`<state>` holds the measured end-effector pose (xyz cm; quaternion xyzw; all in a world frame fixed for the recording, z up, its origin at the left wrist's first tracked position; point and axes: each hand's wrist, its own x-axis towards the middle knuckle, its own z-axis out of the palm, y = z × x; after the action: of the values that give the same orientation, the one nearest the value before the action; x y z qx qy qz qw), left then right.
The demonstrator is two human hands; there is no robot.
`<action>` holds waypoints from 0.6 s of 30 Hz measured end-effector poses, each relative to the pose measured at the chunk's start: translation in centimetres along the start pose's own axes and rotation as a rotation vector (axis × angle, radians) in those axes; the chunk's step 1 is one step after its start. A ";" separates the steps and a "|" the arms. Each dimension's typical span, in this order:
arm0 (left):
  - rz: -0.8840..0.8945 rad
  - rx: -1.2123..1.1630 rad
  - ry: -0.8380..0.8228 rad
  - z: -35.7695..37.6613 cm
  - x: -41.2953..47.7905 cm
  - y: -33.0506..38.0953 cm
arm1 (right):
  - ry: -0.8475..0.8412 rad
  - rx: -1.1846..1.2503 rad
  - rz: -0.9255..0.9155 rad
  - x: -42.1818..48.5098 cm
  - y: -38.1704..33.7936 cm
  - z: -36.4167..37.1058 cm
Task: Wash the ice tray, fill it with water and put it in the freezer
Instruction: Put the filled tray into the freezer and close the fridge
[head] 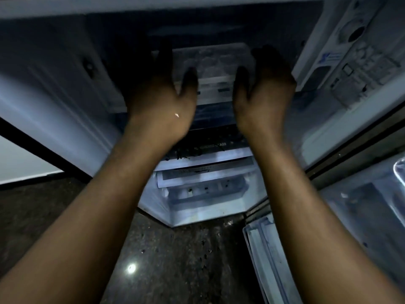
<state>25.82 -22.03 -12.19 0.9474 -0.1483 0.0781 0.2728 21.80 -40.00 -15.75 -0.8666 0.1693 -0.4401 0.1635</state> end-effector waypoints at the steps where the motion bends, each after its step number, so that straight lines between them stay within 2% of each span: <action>1: 0.070 0.094 -0.002 0.2 -0.3 0.3 | -0.047 -0.014 -0.038 -0.9 -0.1 0.4; 3: 0.194 0.282 -0.043 1.1 -0.7 0.0 | -0.208 -0.067 -0.066 -2.0 0.0 1.0; 4: 0.202 0.334 -0.088 1.8 -0.6 -0.4 | -0.279 -0.086 -0.058 -2.4 -0.2 1.0; 8: 0.195 0.362 -0.129 2.8 1.0 -0.8 | -0.432 -0.134 -0.024 -0.5 0.1 1.4; 15: 0.249 0.307 -0.121 3.2 0.7 -1.0 | -0.485 -0.154 -0.040 -1.7 0.8 0.8; 18: 0.301 0.363 -0.165 3.5 -2.1 -1.4 | -0.594 -0.118 0.029 -3.9 0.3 -1.5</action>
<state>24.48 -22.31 -16.28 0.9512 -0.2931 0.0658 0.0703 18.34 -38.78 -17.83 -0.9629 0.1518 -0.1543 0.1613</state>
